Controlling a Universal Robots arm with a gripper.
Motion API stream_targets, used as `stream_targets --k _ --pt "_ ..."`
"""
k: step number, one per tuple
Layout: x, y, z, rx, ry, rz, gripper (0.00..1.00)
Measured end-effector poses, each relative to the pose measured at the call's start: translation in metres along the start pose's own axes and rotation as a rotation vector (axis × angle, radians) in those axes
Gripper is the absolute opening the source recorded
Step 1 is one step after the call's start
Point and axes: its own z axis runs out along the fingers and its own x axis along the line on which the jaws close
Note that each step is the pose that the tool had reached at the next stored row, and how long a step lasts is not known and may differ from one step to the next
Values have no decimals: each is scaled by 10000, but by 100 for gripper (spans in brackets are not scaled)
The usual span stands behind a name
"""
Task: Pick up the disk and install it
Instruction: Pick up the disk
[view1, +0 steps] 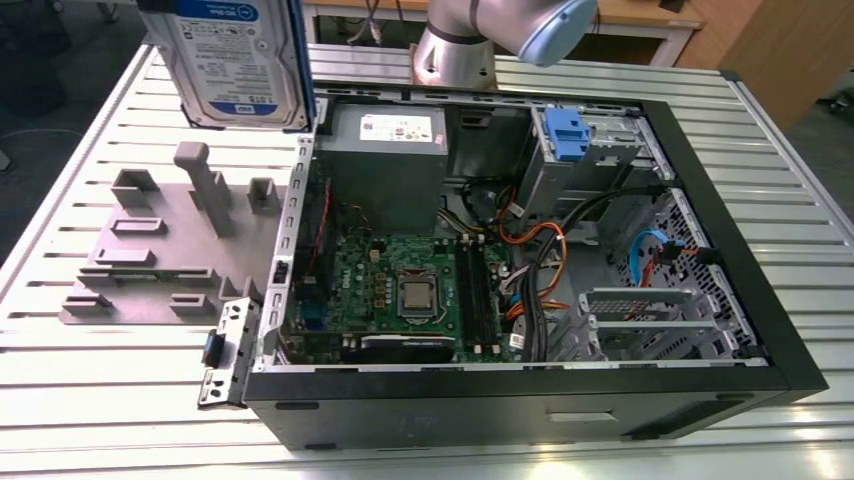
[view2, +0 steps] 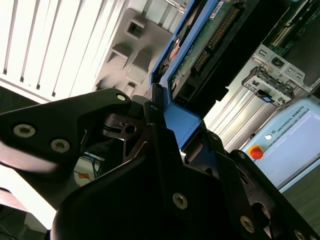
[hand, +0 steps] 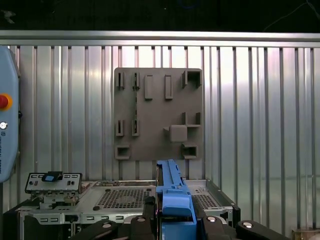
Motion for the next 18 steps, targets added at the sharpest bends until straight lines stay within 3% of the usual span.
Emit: stream_targets --k 8,18 --pt "-6 -248 4 -8 0 0 36" --pt "-11 -496 12 -17 0 0 36"
